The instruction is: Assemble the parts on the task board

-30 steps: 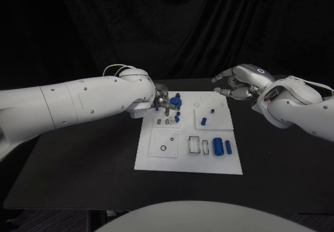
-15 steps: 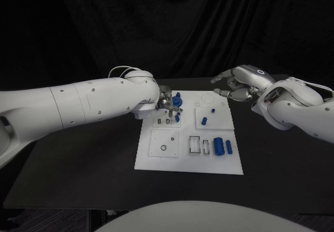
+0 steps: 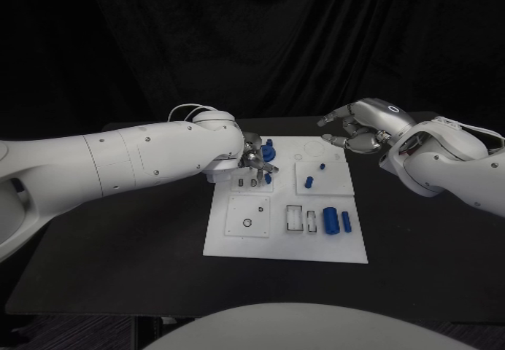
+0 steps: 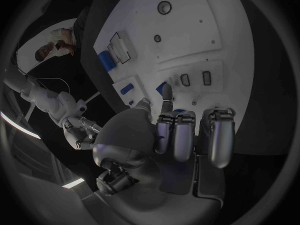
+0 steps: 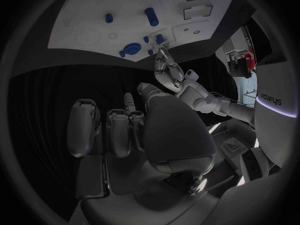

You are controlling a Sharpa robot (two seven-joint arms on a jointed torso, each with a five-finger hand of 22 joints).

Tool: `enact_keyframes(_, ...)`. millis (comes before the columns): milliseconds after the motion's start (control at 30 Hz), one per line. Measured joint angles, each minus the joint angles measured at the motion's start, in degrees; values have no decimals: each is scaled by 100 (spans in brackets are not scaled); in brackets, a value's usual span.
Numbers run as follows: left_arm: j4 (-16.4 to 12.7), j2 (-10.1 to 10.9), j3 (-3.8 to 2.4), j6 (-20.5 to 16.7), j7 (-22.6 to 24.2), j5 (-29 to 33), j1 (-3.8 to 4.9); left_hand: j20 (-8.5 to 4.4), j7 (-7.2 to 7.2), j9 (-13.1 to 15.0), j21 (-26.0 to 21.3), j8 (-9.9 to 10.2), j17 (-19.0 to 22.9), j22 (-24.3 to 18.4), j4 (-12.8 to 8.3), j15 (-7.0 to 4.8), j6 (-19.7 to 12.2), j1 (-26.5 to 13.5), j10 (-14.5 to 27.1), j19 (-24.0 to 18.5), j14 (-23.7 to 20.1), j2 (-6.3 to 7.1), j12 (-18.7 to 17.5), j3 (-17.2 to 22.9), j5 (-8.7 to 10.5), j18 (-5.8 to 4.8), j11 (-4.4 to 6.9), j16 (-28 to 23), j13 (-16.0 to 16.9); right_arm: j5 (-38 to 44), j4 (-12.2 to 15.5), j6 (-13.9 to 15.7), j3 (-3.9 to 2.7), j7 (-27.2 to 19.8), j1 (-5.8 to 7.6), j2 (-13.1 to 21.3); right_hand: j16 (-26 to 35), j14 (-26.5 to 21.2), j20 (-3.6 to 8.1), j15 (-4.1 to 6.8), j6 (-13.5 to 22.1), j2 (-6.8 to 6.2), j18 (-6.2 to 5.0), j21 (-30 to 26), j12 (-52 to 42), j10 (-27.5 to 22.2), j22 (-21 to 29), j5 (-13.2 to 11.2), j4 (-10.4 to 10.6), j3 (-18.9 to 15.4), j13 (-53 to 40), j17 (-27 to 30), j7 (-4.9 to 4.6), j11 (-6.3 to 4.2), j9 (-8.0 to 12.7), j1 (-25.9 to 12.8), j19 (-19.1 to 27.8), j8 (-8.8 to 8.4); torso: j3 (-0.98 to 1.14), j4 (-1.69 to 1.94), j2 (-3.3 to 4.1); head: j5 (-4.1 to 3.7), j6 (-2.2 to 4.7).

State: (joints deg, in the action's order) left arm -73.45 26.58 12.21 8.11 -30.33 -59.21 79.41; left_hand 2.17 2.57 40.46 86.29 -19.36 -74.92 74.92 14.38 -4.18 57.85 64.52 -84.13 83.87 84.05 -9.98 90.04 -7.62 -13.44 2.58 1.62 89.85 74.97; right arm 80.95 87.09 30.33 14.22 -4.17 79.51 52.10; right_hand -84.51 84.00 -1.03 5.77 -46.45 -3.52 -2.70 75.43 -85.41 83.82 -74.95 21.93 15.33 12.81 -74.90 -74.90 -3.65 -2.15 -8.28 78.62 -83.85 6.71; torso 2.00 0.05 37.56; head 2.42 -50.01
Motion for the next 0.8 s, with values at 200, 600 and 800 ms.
enact_keyframes(200, 19, -28, 0, 2, -4, 0, -29, 0, -1, 15, 0, 23, 0, 0, 16, 0, 41, 0, 0, 0, 0, 0, 0, 16, 28, 0, 0, 0, 0, 0, -12, -2, 0, 1, 0, -19, 0, 0, 0, 0, 0, 0, 0, 0, 0, 0, 1, 0, 0, 0, 0, 0, 0, 0, 5, 0, 0, 0, 0, -2, 1, 14, 0)
enact_keyframes(600, 86, -76, -1, -3, 15, -1, -58, 0, -1, 30, 0, 62, 1, -1, -41, 0, 41, 0, 0, 0, 0, 0, 0, 72, 28, 0, 0, 0, 0, -1, -27, -26, 0, 10, 0, -21, 0, -4, 0, -35, 0, 0, 0, 0, 0, 0, 1, 0, 0, 0, -4, 0, 0, 0, 10, 0, 0, 0, 7, 0, -2, 28, 0)
enact_keyframes(800, 127, -85, -1, 0, 28, -1, -78, 0, -1, 40, -14, 90, 1, -1, -89, 0, 41, 23, 0, 0, 0, 23, 0, 121, 28, 0, 0, 0, 0, -1, -29, -46, 0, 16, 0, -22, 0, -4, 0, -35, 0, 0, 0, 0, 0, 0, 2, 0, 0, 0, -4, 0, 0, 0, 9, 0, 0, 0, 7, -1, -2, 33, 0)
